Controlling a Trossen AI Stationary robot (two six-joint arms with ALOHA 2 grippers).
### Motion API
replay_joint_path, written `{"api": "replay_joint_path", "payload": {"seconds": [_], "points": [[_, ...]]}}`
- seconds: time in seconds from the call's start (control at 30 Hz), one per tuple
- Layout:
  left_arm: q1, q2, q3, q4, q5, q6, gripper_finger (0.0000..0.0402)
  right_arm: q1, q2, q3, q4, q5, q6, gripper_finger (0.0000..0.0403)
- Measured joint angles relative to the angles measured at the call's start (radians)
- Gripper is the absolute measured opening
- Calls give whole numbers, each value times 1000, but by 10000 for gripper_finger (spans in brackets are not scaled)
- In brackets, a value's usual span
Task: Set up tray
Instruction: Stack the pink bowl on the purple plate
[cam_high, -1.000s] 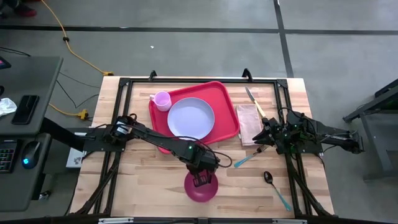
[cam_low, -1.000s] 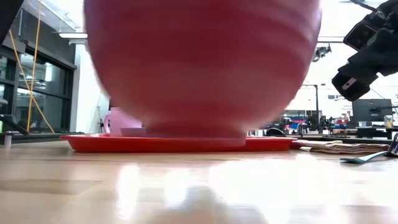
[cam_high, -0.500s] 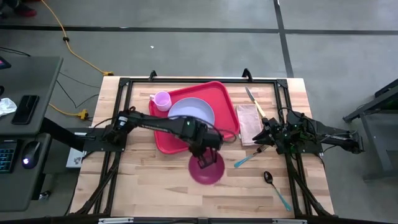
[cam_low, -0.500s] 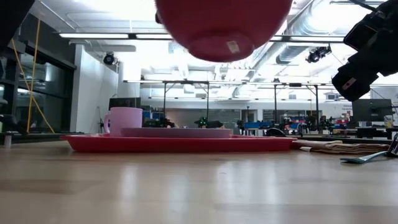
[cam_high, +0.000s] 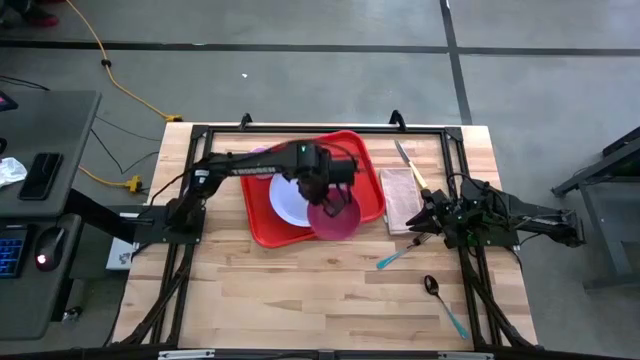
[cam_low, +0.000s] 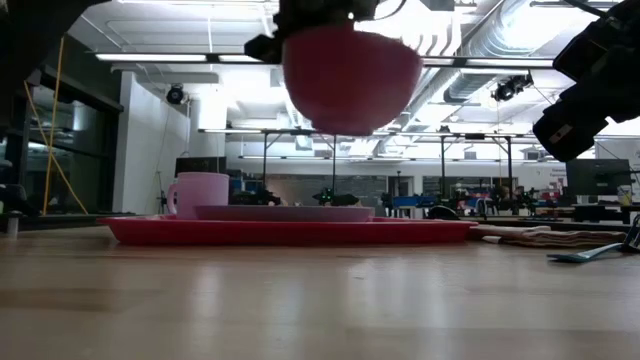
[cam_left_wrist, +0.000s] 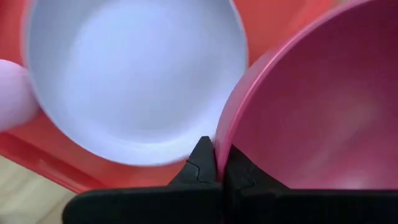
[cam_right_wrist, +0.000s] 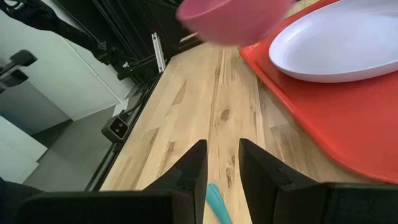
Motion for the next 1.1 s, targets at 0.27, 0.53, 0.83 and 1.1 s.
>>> {"api": "replay_joint_path", "payload": {"seconds": [0.27,0.53,0.83,1.1], "points": [[119,0,0,-1,-11,27,16,0,0,0,0,-1,0,71],[167,0,0,-18,-22,59,16,0,0,0,0,-1,0,71],[182,0,0,-17,-52,134,16,0,0,0,-1,-1,3,71],[229,0,0,-16,-44,193,16,0,0,0,-12,-1,11,71]]}}
